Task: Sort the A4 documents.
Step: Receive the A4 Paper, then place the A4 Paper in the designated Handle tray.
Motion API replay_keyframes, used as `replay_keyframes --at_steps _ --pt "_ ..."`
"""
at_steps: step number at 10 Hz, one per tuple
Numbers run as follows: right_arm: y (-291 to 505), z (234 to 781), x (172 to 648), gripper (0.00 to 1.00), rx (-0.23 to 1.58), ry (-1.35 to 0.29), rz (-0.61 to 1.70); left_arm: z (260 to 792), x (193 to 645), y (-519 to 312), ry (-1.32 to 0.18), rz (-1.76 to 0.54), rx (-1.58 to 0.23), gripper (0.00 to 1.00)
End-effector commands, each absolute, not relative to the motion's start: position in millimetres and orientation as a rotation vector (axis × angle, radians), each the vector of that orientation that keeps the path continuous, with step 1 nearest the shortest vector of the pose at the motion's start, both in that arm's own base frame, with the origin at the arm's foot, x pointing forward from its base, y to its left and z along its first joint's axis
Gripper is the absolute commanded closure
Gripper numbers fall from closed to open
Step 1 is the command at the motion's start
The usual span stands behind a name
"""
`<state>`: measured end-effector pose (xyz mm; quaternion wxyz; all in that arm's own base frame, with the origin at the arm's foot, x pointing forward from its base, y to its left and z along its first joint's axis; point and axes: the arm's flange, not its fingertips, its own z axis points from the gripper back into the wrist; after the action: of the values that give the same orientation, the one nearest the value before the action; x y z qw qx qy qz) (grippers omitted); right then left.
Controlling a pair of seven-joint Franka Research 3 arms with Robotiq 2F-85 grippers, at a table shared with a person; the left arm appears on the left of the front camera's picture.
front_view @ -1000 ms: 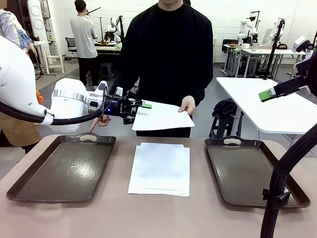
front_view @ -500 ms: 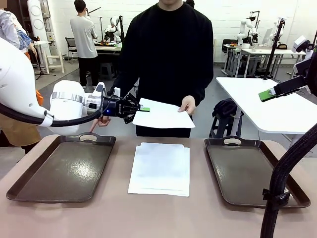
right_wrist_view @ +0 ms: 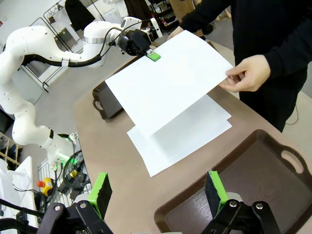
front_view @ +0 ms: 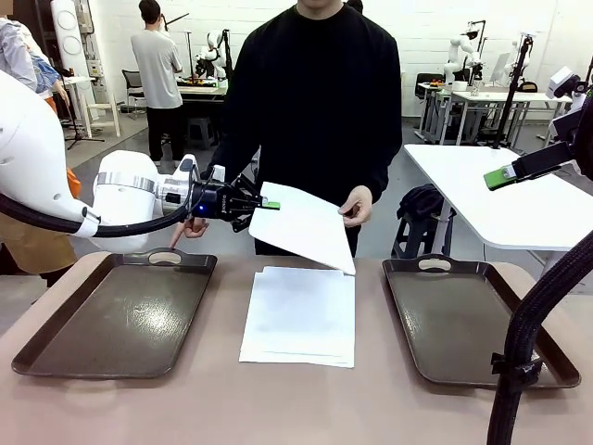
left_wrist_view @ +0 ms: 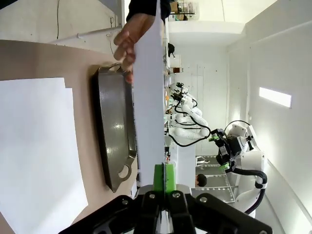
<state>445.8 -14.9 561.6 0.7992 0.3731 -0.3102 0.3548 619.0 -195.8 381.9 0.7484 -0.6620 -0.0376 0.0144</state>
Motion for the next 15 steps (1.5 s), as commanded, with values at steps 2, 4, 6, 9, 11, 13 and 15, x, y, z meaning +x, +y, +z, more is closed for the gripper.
replay_keyframes --at_steps 2,4,6,9,11,13,15 --pt "-15 561 446 0.00 0.807 -0.666 0.762 383 619 -196 -0.100 0.017 -1.449 1.00" --pt "-15 561 446 0.00 0.807 -0.666 0.762 383 619 -196 -0.100 0.017 -1.449 1.00" --pt "-15 561 446 0.00 0.807 -0.666 0.762 383 619 -196 -0.100 0.017 -1.449 1.00" --pt "-15 561 446 0.00 0.807 -0.666 0.762 383 619 -196 -0.100 0.017 -1.449 1.00" --pt "-15 561 446 0.00 0.807 -0.666 0.762 383 619 -196 -0.100 0.017 -1.449 1.00" --pt "-15 561 446 0.00 0.807 -0.666 0.762 390 613 -202 -0.113 -0.071 -1.350 0.99" --pt "-15 561 446 0.00 0.807 -0.666 0.762 401 582 -179 -0.166 -0.151 -1.164 0.99"
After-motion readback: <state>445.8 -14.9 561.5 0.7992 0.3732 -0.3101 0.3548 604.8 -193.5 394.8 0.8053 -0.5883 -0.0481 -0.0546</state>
